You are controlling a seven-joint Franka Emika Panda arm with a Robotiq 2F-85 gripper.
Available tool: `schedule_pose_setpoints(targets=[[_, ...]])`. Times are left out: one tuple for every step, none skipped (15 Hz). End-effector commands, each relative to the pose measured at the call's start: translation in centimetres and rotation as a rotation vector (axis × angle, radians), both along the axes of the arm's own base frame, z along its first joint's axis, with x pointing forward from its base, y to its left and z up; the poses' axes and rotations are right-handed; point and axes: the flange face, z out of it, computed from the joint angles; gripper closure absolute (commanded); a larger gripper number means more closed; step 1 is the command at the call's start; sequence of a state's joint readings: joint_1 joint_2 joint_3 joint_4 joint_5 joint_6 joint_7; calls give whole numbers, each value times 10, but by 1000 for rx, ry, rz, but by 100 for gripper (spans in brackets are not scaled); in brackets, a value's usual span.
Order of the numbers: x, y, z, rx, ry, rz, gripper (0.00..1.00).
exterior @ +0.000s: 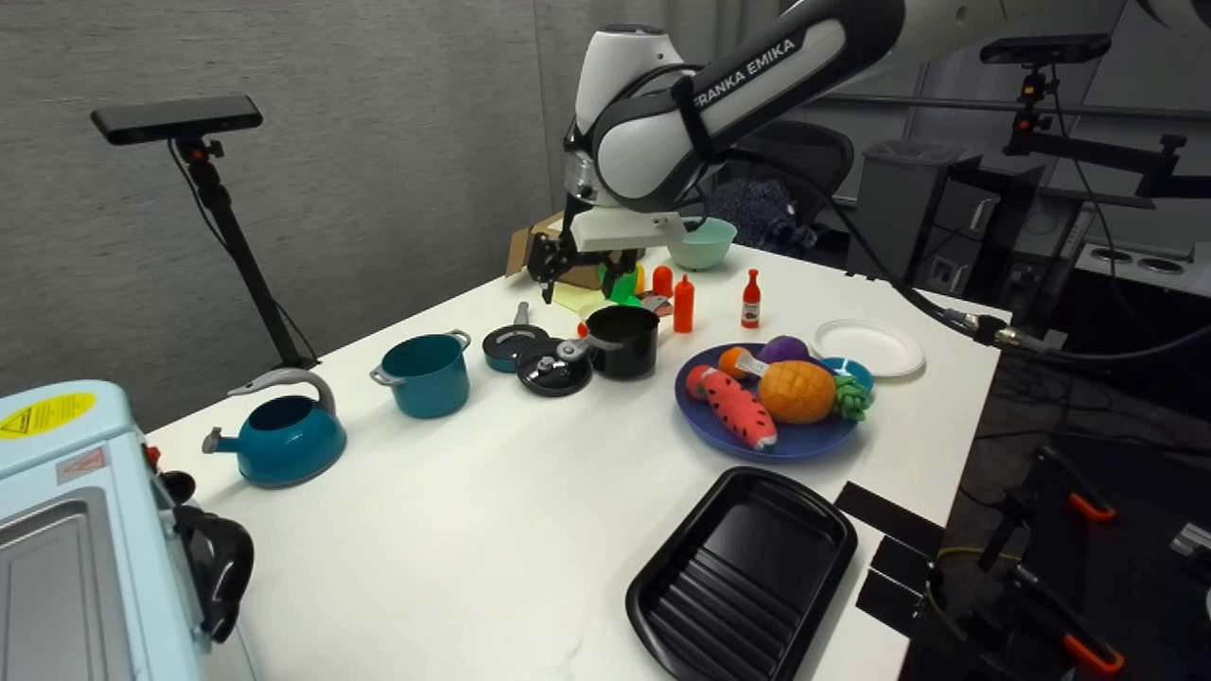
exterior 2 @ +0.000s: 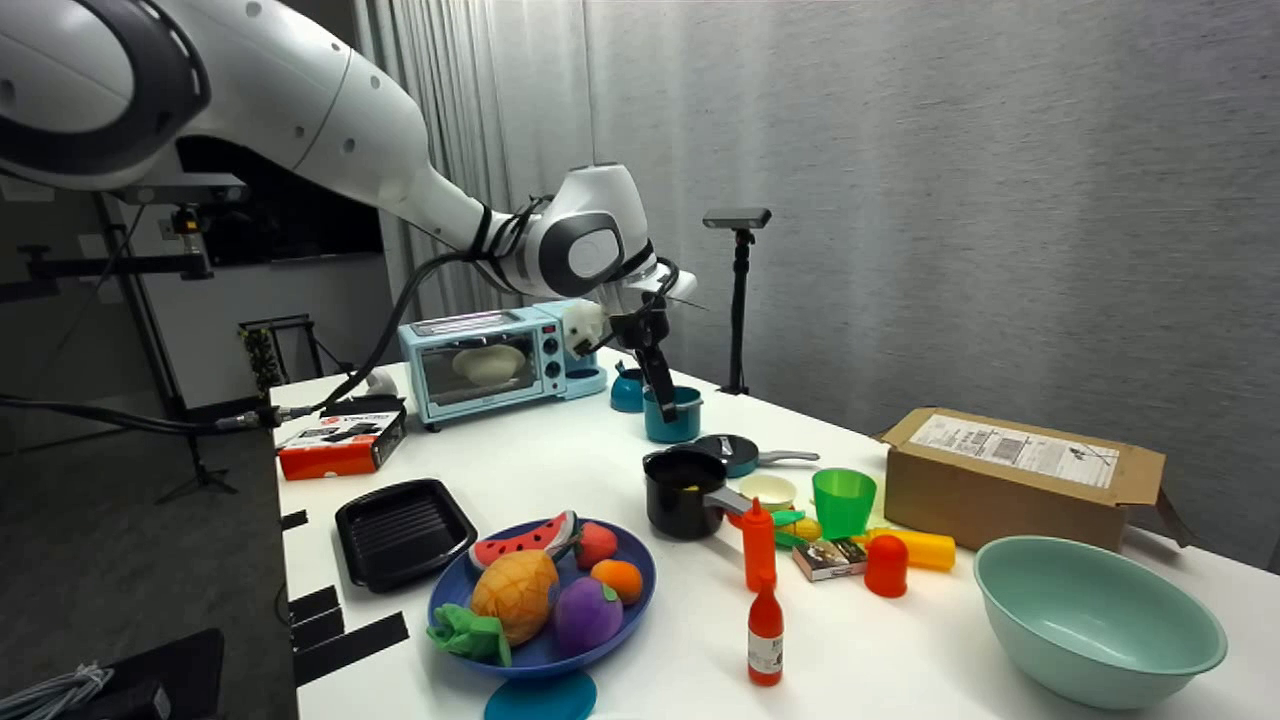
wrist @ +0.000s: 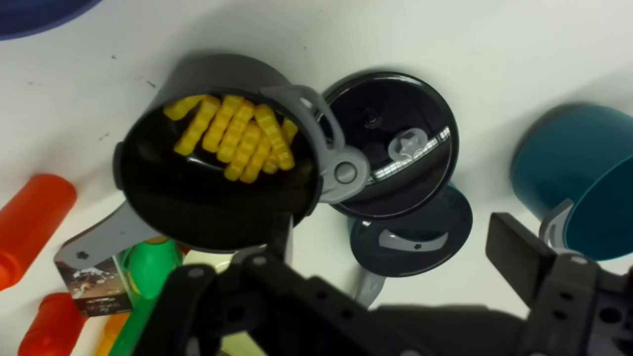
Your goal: Put the black lid on the black pot
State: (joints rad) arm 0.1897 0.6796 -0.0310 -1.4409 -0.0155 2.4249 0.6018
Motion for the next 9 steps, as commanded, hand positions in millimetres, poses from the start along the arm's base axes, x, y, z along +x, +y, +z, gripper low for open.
schedule_pose_setpoints(targets=[[26, 20, -17, 4, 6, -52, 0], [28, 23, -22, 7, 15, -79, 0], [30, 24, -29, 6, 26, -111, 0], [32, 24, -34, 17, 35, -133, 0], [34, 26, -39, 35, 31, -146, 0], [36, 21, -39, 57, 8, -141, 0], [38, 22, -42, 67, -6, -129, 0], [41, 23, -44, 72, -20, -113, 0], [43, 24, -46, 68, -35, -109, 0]])
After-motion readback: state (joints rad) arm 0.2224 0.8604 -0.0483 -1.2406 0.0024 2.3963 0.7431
